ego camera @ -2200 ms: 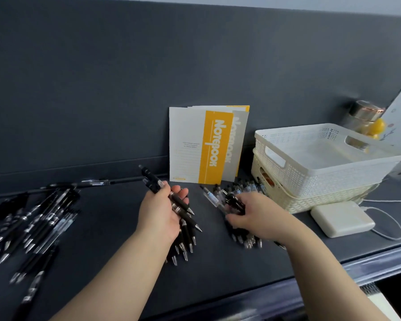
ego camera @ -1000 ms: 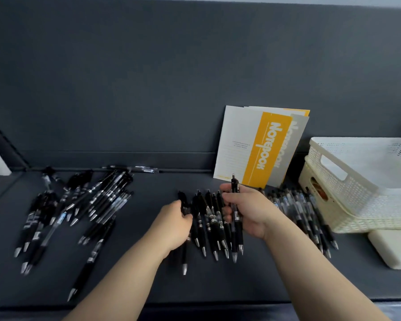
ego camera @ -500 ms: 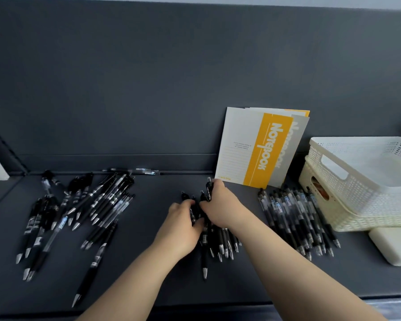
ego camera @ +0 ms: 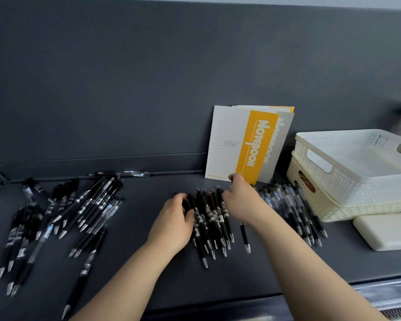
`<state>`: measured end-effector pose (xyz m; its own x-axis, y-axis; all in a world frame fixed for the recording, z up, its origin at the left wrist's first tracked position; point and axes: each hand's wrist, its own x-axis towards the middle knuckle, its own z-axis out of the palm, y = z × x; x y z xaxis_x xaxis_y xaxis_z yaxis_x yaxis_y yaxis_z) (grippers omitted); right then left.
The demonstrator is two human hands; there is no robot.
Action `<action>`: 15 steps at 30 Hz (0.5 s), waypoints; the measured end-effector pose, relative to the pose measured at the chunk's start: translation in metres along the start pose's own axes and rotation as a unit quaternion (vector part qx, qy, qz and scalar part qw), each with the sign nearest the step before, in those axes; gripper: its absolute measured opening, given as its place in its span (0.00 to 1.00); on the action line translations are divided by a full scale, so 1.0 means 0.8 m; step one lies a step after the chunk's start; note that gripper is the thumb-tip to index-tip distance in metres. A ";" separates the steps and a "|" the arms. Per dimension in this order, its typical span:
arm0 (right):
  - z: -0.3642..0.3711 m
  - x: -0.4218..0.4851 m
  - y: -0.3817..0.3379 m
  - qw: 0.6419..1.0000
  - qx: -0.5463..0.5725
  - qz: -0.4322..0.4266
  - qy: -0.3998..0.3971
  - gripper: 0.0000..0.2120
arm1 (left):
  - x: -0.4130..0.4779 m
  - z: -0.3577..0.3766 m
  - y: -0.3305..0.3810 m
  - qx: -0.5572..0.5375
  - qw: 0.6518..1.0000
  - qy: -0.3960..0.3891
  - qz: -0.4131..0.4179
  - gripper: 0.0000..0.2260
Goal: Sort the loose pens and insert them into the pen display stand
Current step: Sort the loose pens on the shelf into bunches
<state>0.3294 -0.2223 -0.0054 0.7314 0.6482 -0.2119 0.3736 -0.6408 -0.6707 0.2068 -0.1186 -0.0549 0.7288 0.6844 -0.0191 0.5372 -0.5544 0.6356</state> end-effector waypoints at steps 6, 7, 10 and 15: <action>-0.048 -0.006 0.056 0.988 -0.118 0.029 0.099 0.09 | 0.012 0.008 0.021 0.065 0.998 -0.016 0.004 0.23; -0.056 -0.006 0.064 0.984 -0.129 0.037 0.119 0.08 | 0.013 0.010 0.024 0.068 0.997 -0.022 0.004 0.24; -0.067 0.000 0.085 0.973 -0.159 0.075 0.149 0.09 | 0.011 0.016 0.030 0.066 0.997 -0.041 -0.001 0.24; -0.053 0.005 0.107 0.964 -0.193 0.029 0.180 0.15 | 0.000 0.019 0.032 0.070 0.996 -0.050 -0.009 0.24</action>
<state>0.3881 -0.2919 -0.0335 0.8822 0.4663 0.0649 0.4593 -0.8222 -0.3362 0.2273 -0.1397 -0.0503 0.7532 0.6484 -0.1104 0.5996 -0.6078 0.5207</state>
